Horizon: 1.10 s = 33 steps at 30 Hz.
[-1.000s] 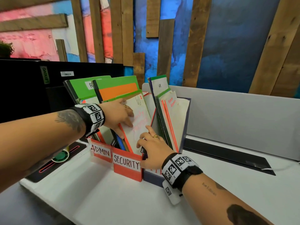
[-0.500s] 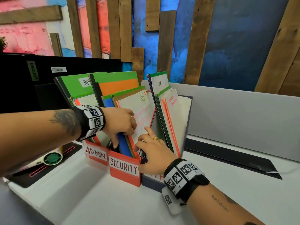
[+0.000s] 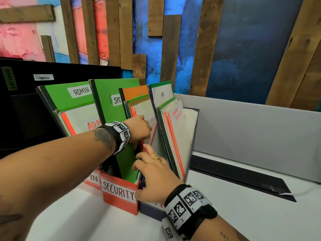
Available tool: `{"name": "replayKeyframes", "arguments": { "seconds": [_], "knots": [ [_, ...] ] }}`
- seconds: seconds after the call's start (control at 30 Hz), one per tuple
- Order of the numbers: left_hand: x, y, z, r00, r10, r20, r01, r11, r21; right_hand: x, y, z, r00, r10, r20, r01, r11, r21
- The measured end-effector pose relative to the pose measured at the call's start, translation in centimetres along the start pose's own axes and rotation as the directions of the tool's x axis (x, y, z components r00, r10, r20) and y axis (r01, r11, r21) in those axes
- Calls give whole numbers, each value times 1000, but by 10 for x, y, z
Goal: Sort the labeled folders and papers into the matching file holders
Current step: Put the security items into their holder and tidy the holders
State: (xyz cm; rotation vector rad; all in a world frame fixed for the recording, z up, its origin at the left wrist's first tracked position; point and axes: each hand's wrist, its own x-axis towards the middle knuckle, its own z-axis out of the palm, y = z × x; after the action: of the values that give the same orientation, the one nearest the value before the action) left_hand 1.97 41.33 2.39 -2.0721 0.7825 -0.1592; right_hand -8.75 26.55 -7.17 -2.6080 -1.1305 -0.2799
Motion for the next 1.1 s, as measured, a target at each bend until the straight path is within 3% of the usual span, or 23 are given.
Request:
{"name": "replayKeyframes", "arguments": {
  "seconds": [0.1,0.2,0.23,0.37,0.5,0.57,0.77,1.1],
  "knots": [
    [1,2,-2,999,21,47,-18,998,-64,-1,-1,0,1000,-1,-2,1,1000,-16],
    [0,16,7,971,5,240,-1,1000,-17,0,-1,1,1000,4,-8,-4,1000,9],
    [-2,22,11,967,4,255,1,1000,-20,0,-1,1,1000,4,-11,-4,1000,7],
    [-13,28,19,980,14,197,-1,998,-65,0,-1,0,1000,1,-18,-1,1000,-1],
    [-16,15,8,989,119,90,-122,992,24,-1,-2,1,1000,2,-11,-2,1000,20],
    [-9,11,7,996,79,31,-80,996,25,-1,-1,1,1000,0,-12,0,1000,24],
    [19,7,9,996,-50,75,49,999,12,0,0,0,1000,6,-2,-6,999,44],
    [23,-14,-2,1000,-25,4,26,990,-139,-1,-2,-2,1000,3,-9,-3,1000,30]
  ]
}}
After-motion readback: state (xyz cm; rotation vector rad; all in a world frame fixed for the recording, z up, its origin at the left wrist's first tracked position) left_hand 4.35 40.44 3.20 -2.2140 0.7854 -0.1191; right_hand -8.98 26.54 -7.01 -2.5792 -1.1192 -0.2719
